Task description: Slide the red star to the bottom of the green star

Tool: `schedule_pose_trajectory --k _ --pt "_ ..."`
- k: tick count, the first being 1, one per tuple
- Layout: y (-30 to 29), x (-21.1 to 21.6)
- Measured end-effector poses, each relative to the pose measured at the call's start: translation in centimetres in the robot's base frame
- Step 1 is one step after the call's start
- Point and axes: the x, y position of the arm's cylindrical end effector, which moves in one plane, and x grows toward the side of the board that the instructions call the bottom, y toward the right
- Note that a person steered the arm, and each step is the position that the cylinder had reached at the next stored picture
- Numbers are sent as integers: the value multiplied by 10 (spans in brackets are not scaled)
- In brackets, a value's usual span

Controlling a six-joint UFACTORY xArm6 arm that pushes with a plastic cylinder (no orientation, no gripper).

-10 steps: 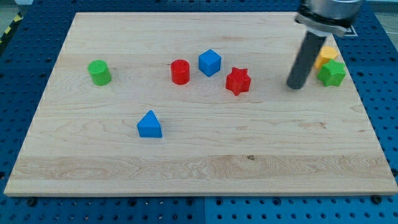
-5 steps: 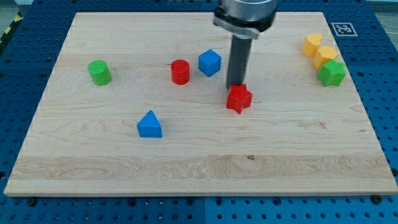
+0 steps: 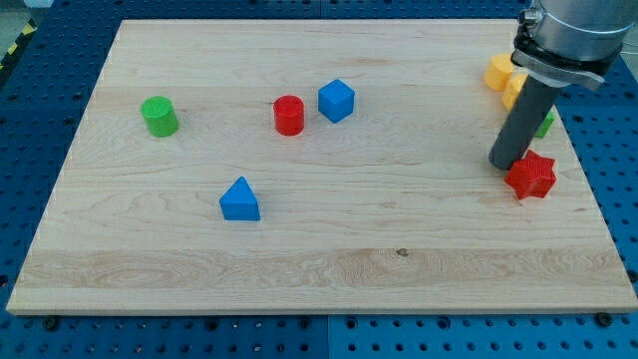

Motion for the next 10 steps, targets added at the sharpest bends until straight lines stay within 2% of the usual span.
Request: schedule_pose_trajectory --k 1,2,4,9,10 --pt "-54 13" --pt "-57 47" --pt "23 53" --pt "55 34" --pt "61 45"
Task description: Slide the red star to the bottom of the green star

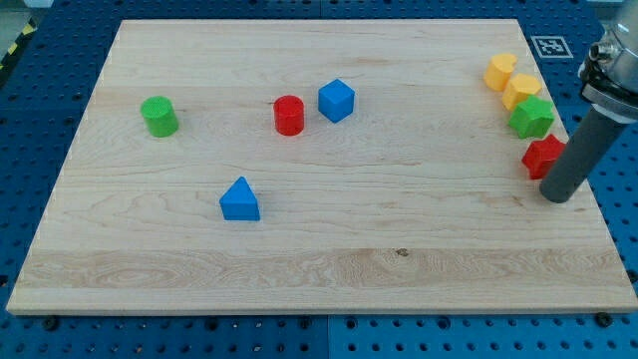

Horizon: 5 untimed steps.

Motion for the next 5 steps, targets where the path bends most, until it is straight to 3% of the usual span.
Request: schedule_pose_trajectory --k 3,5 --pt "16 -27" --pt "-13 -6"
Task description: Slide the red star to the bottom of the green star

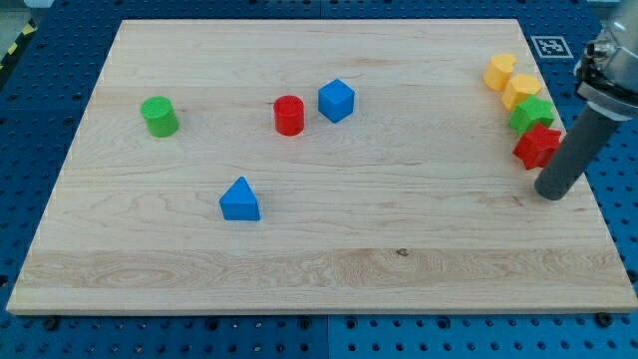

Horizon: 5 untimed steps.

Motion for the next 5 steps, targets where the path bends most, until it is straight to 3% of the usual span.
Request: schedule_pose_trajectory --k 4,5 --pt "-1 -31" --pt "-41 -27"
